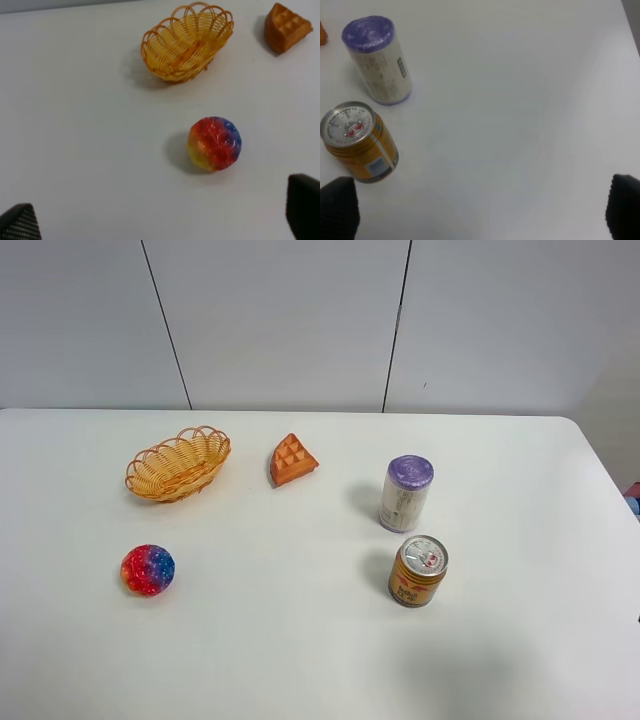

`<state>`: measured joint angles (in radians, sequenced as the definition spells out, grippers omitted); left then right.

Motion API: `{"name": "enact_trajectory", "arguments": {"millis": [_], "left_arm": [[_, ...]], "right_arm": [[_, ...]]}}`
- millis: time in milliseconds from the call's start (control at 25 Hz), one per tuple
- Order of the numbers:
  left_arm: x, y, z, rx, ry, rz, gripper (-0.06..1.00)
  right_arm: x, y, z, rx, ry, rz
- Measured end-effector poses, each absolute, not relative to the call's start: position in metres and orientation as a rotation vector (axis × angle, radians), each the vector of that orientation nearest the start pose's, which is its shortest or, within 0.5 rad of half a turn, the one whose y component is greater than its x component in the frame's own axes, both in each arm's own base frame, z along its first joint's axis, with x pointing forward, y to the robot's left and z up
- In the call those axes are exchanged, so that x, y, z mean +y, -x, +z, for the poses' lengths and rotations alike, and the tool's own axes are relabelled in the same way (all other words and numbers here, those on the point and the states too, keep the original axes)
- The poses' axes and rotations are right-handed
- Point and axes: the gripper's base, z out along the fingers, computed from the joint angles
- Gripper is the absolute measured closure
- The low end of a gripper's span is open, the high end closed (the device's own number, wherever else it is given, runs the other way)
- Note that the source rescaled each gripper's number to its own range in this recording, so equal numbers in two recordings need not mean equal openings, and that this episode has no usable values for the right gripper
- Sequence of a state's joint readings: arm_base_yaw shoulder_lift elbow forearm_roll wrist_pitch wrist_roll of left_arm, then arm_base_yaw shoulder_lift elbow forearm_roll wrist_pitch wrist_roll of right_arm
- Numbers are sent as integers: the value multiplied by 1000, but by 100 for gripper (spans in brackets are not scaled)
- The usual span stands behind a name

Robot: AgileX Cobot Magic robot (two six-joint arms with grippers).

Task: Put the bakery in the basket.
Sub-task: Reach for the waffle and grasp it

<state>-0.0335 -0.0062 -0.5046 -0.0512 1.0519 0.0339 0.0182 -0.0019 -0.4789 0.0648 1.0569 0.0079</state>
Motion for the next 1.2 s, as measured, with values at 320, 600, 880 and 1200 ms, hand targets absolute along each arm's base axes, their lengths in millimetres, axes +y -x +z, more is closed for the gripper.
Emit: {"name": "enact_trajectory", "arguments": {"millis": [320,600,880,1200], "left_arm": [[-4,6,279,2023,-71,-61,-6],[-4,6,279,2023,-71,-61,-6],[-2,2,323,1735,-38,-52,-6],[-4,-93,404,1542,101,-181,-6]], "right_arm": [[5,3,272,2059,13,94],[5,3,272,2059,13,94],[5,3,272,2059,13,94],[5,3,272,2059,13,94]]}}
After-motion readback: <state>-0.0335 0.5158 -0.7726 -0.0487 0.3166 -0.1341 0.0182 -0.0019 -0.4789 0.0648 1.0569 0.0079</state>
